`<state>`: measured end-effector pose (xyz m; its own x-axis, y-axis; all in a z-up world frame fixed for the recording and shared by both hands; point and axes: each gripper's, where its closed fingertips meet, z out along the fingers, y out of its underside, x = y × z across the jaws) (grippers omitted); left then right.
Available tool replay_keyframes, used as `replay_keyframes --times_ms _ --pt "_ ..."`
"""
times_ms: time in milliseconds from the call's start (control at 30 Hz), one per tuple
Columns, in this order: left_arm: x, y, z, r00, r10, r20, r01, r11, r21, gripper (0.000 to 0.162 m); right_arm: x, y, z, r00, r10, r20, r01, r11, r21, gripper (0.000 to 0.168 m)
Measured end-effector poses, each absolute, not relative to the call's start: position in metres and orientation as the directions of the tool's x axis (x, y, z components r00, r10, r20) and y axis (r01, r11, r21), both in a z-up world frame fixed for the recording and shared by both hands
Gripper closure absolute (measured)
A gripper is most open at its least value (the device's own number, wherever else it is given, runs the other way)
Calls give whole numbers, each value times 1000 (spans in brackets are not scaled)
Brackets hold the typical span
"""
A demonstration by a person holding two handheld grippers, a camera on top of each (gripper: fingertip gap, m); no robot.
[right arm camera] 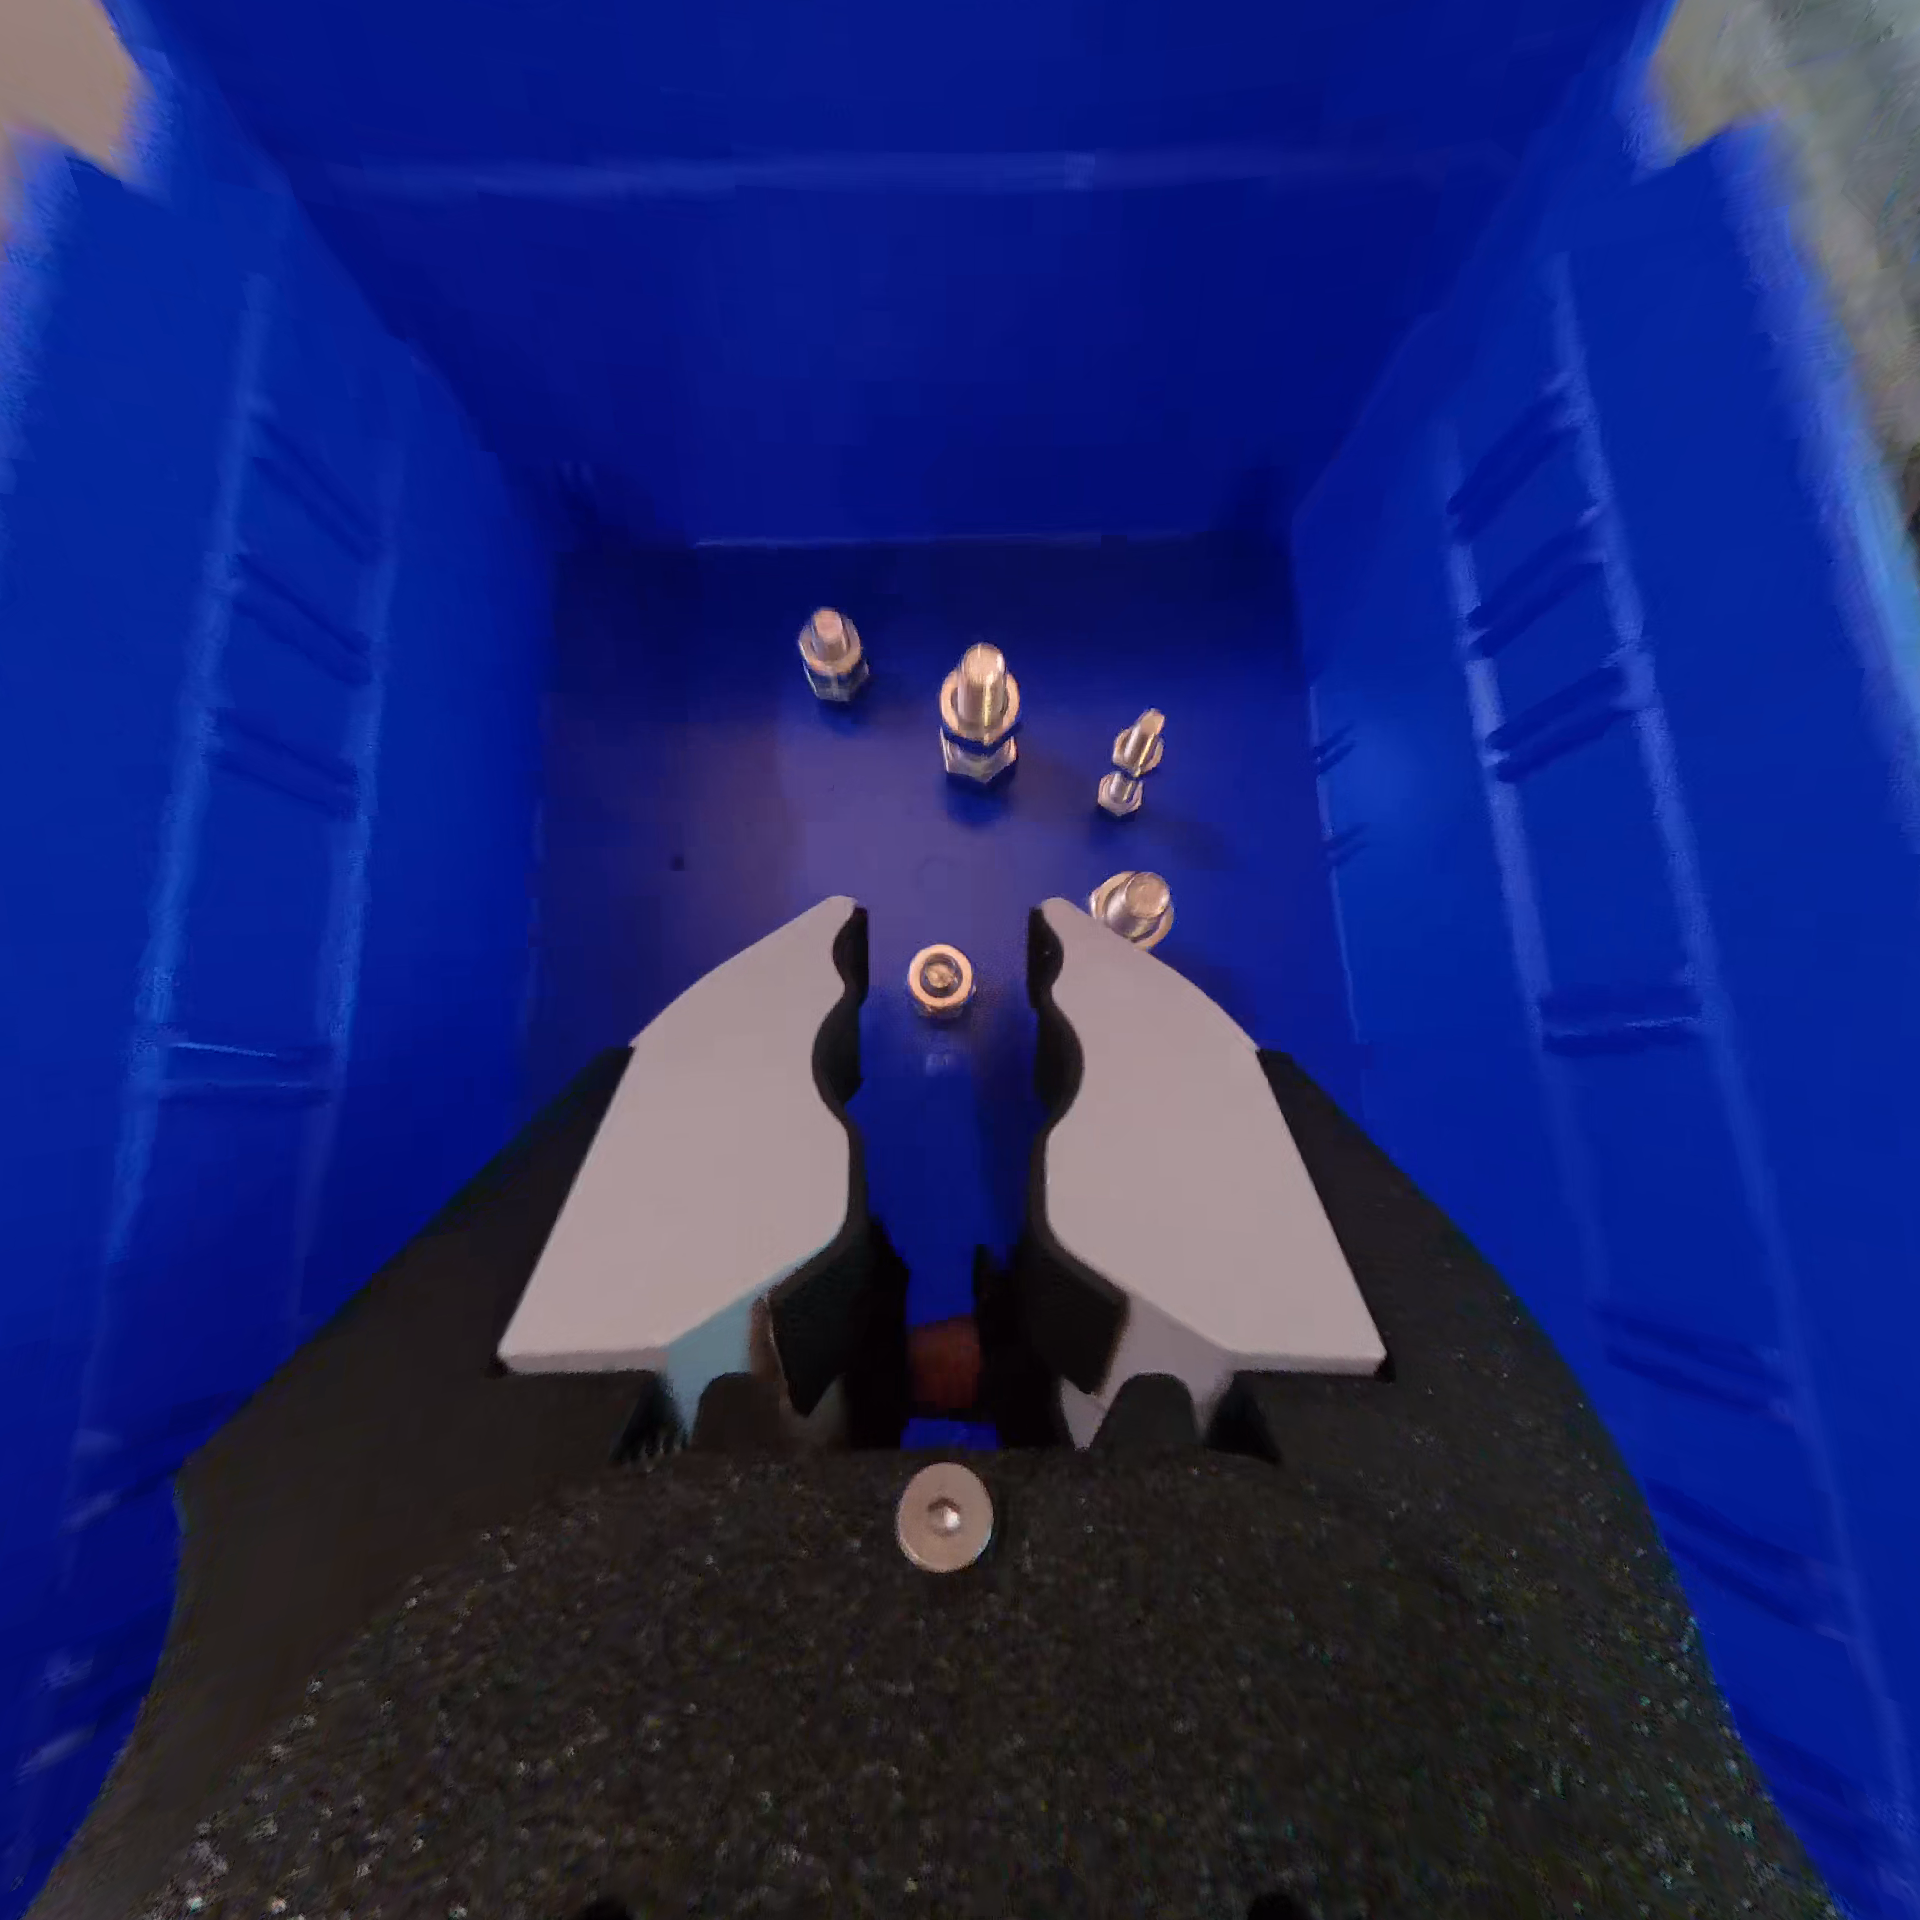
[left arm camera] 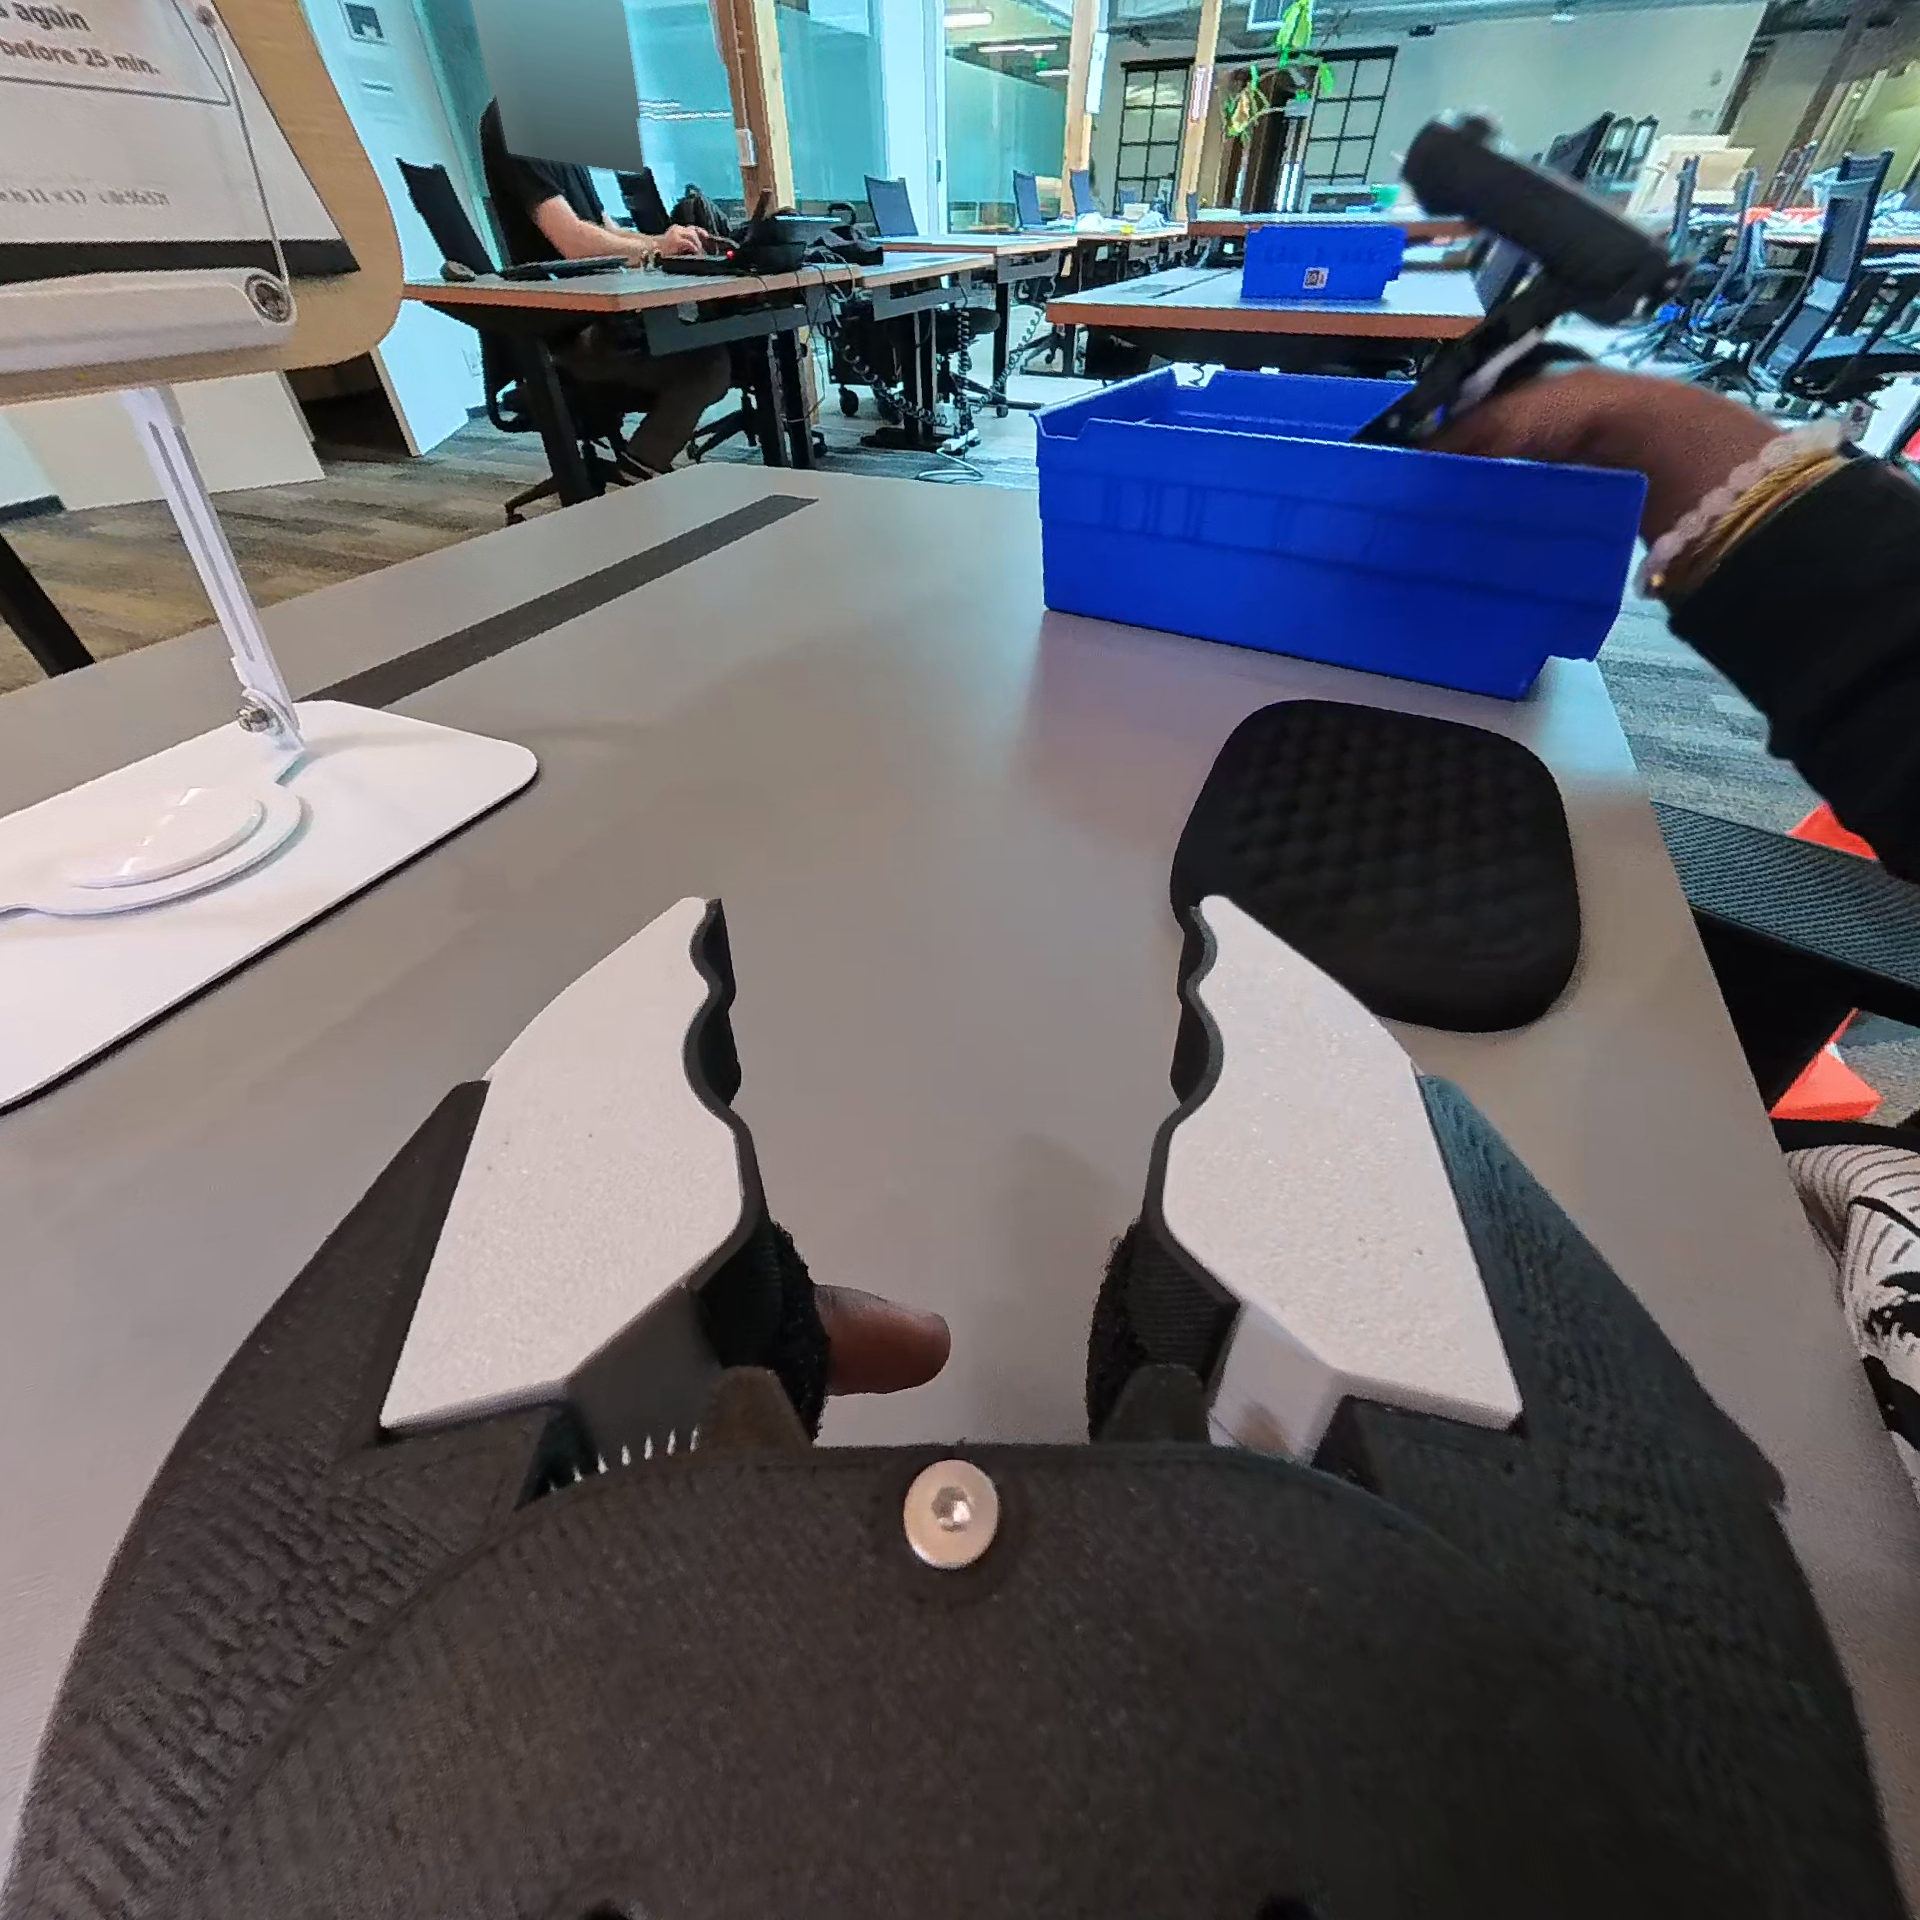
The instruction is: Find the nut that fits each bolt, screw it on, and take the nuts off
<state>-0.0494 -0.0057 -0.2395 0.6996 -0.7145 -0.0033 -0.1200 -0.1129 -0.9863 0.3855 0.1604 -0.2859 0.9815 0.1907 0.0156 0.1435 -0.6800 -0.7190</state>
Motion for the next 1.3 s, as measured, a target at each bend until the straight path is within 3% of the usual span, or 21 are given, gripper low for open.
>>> replay_keyframes --times_ms 133,233,300,467,633,767,900,1000,1067,1133,1300 --pt "-49 -6 -239 694 -720 4 -121 -121 -985 80 350 150 -198 976 215 35 127 -435 -892 129" --pt "-51 -6 -238 693 -721 12 -121 -132 -984 81 268 122 -129 908 415 58 127 -142 -982 125" --pt "-52 -5 -237 696 -718 18 -116 -136 -984 82 203 97 -110 801 588 115 132 15 -991 124" --pt "-57 -6 -233 703 -711 4 -123 -126 -984 83 82 64 -148 546 826 137 97 99 -990 124" --pt "-55 -17 -219 670 -742 2 -129 -119 -984 83 27 56 -221 408 913 24 95 -17 -995 129" --pt "-50 -62 -168 543 -837 -68 -142 -12 -990 87 16 46 -233 345 935 79 176 19 -984 134" --pt "-125 -87 -121 609 -760 -225 -345 2 -939 99 12 43 -239 330 938 103 223 29 -974 134" --pt "-232 -77 -147 720 -619 -314 -585 -298 -754 102 11 41 -241 319 942 107 236 31 -971 134" --pt "-300 -83 -195 761 -596 -256 -630 -587 -509 111 11 40 -241 319 941 116 236 39 -971 134" --pt "-348 -87 -238 788 -582 -200 -615 -737 -281 120 11 39 -241 313 942 120 235 45 -971 134" --pt "-397 -72 -290 805 -565 -179 -590 -795 -144 132 11 38 -240 309 944 118 231 46 -972 134"
